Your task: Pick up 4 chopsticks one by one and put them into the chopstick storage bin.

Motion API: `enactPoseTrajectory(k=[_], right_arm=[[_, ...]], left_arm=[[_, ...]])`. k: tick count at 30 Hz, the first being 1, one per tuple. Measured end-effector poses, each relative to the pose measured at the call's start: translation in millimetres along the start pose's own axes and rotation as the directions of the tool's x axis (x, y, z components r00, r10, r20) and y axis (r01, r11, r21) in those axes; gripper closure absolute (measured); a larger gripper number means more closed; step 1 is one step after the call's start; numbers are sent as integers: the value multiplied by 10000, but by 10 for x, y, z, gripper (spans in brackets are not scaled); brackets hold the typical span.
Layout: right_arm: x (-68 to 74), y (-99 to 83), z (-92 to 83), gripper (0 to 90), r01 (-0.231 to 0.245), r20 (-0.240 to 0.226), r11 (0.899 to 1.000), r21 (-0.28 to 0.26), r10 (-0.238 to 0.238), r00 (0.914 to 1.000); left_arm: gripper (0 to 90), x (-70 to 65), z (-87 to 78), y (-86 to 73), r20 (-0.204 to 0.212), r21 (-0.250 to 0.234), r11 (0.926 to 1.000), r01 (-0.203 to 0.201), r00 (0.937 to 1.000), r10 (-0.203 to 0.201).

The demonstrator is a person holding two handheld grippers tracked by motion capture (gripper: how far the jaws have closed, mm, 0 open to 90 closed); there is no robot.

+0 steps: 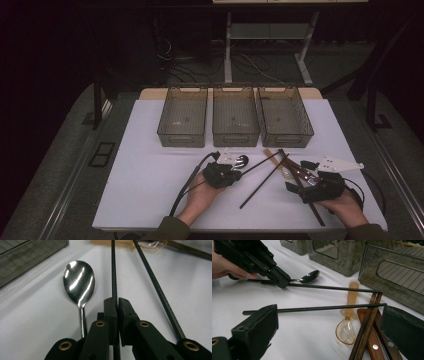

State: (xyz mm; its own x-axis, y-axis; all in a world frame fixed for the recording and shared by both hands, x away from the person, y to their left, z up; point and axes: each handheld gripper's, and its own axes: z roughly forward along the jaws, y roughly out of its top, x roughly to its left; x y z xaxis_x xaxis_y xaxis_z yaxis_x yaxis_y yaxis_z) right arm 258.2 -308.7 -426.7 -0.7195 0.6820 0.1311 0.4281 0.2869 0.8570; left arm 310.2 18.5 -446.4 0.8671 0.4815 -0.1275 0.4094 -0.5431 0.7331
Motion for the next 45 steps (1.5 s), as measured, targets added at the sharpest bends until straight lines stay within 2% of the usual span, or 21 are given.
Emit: enactPoseTrajectory(k=[3,4,7,11,24,31,39,45], right_arm=[[-1,1,-3,20,15,9,10000,-37,-15,10000],[-1,1,-3,21,9,9,10000,-40,-9,10000],[0,1,-6,20,3,-2,10000,-45,-3,10000],[0,2,-13,21,-13,-29,10000,-92,13,10000],[1,4,-17,21,-12,-40,9999,-116,11,10000],[4,4,-13,21,-20,-33,10000,-89,20,10000],[4,4,-13,20,-12,-27,10000,-97,12,10000],[3,3,-15,21,10,-36,10000,-93,-11,10000]], left_arm=[[852,10,-28,10,42,-190,9998,114,9999,-113],[852,3,-41,11,93,-276,9991,333,9994,-331],[852,36,-100,27,319,-357,9993,131,9994,-119],[852,62,-178,48,589,-458,9989,136,9982,-109],[852,160,-486,92,820,-744,9963,-419,9955,480],[852,239,-672,64,1088,-861,9937,-713,9908,805],[852,312,-832,31,1326,-990,9919,-793,9869,922],[852,380,-930,-5,1338,-1033,9922,-693,9875,829]])
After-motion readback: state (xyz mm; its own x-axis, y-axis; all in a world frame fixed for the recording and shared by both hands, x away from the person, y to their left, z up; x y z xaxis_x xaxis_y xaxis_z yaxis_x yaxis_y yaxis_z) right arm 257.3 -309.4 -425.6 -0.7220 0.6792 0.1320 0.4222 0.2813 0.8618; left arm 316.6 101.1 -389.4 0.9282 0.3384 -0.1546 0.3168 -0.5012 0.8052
